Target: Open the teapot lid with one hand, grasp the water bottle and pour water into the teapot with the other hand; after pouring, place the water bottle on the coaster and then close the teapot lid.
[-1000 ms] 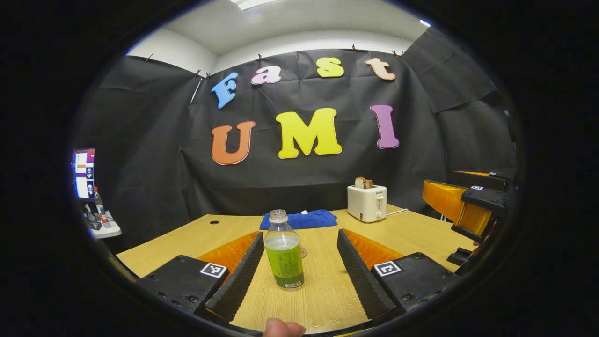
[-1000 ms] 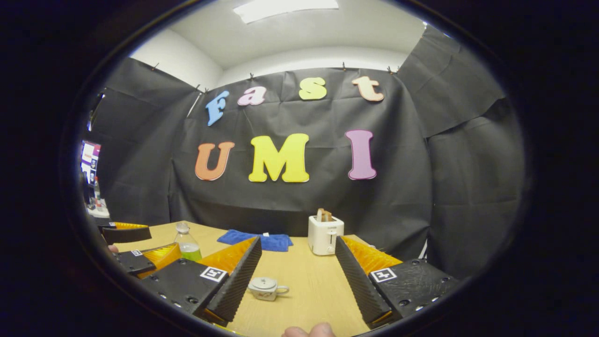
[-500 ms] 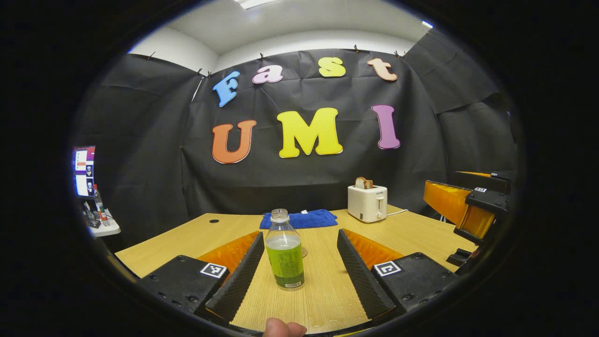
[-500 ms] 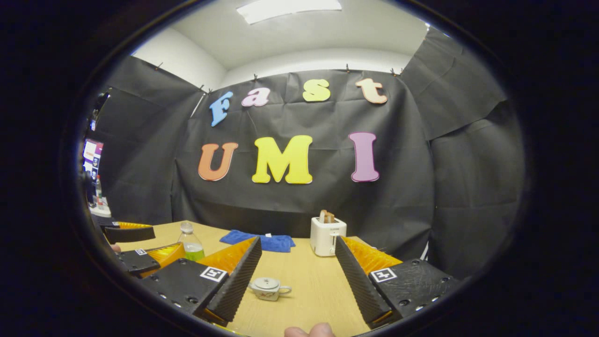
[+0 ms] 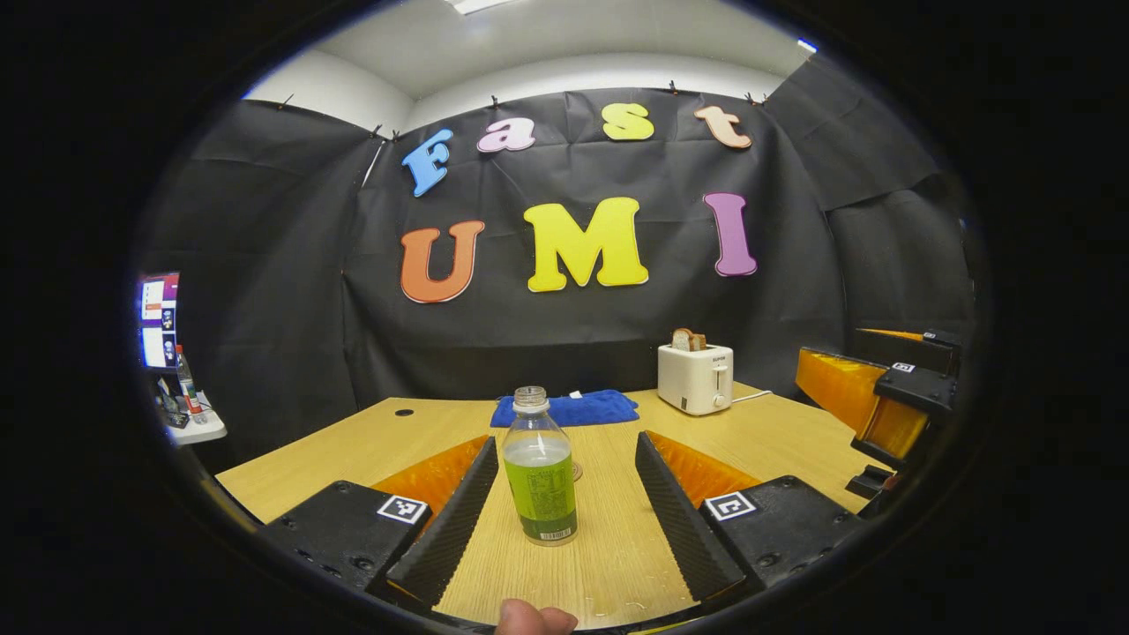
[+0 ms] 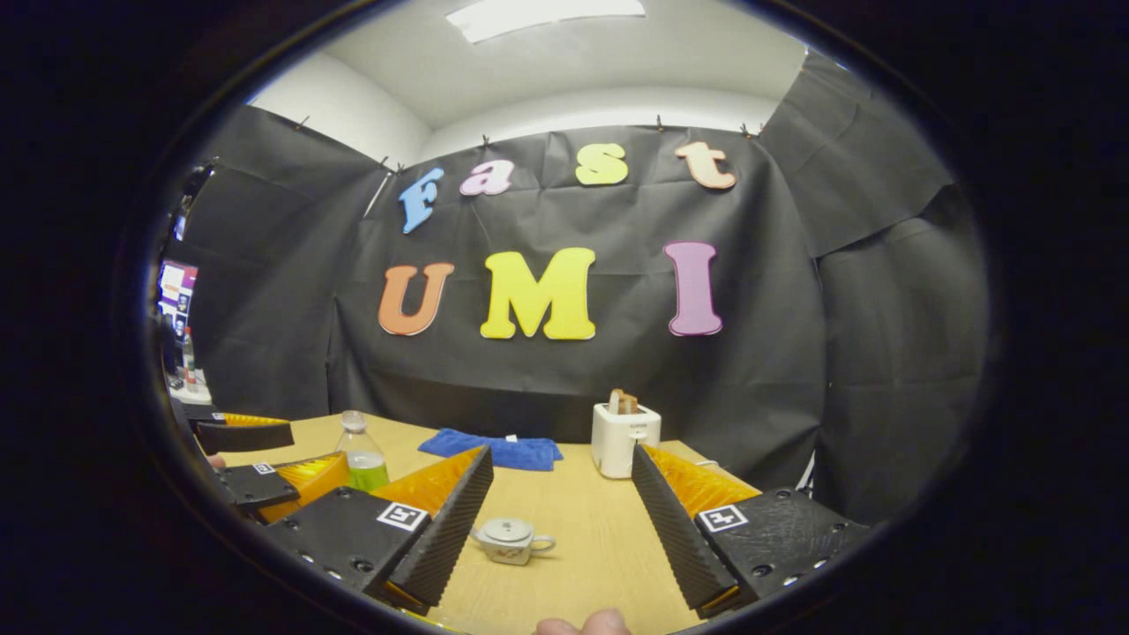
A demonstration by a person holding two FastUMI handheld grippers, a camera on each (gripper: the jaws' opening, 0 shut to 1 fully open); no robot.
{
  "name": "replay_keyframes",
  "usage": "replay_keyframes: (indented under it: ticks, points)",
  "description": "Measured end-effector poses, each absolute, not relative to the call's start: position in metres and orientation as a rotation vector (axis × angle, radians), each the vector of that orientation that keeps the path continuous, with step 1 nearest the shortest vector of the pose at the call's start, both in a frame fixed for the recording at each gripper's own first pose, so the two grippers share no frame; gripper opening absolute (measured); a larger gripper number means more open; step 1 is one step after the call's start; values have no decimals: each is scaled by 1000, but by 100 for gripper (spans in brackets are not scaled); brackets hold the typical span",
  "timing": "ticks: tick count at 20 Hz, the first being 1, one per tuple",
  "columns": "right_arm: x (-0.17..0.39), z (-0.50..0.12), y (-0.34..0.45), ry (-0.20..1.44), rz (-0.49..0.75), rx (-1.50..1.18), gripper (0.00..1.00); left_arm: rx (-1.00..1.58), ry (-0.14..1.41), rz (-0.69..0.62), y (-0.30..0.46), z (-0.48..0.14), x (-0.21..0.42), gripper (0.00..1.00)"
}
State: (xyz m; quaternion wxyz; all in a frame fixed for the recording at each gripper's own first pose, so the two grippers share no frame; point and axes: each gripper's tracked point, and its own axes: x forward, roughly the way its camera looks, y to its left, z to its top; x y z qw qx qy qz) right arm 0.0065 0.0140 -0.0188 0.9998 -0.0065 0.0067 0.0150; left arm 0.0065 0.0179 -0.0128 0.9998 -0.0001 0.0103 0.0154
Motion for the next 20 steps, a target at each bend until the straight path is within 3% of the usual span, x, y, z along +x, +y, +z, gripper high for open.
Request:
replay_keyframes:
  ticks: [20]
  points:
    - [68,-115,48,208,71,-3,95,1,40,93,50,-17,10,98]
